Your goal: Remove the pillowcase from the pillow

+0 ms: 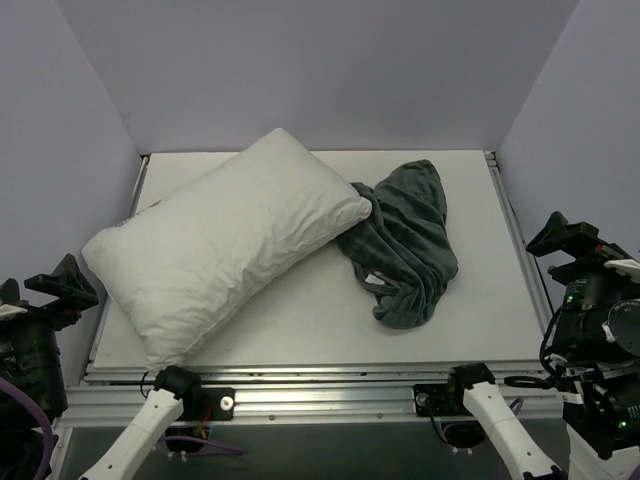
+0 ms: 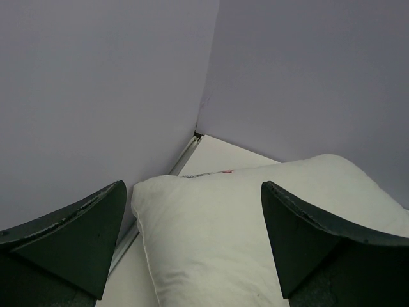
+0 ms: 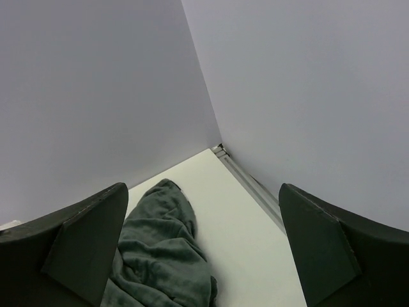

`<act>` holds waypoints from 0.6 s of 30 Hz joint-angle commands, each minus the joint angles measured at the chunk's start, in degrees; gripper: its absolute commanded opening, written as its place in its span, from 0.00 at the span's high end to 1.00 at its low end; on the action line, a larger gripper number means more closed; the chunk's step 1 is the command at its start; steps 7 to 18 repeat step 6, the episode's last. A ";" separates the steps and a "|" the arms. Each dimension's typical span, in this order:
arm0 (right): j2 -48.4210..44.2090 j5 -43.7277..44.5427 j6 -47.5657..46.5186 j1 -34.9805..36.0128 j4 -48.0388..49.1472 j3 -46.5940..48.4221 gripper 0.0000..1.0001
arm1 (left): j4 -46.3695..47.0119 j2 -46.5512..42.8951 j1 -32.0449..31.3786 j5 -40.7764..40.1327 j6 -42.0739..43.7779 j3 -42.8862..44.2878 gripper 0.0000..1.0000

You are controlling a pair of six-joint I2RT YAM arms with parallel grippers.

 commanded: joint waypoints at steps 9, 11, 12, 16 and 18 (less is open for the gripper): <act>0.79 1.36 -1.33 0.57 3.02 -1.41 0.00 | 1.89 1.80 -0.41 0.09 1.13 -1.35 0.06; 0.79 1.36 -1.33 0.57 3.02 -1.41 0.00 | 1.89 1.80 -0.41 0.09 1.13 -1.35 0.06; 0.79 1.36 -1.33 0.57 3.02 -1.41 0.00 | 1.89 1.80 -0.41 0.09 1.13 -1.35 0.06; 0.79 1.36 -1.33 0.57 3.02 -1.41 0.00 | 1.89 1.80 -0.41 0.09 1.13 -1.35 0.06; 0.79 1.36 -1.33 0.57 3.02 -1.41 0.00 | 1.89 1.80 -0.41 0.09 1.13 -1.35 0.06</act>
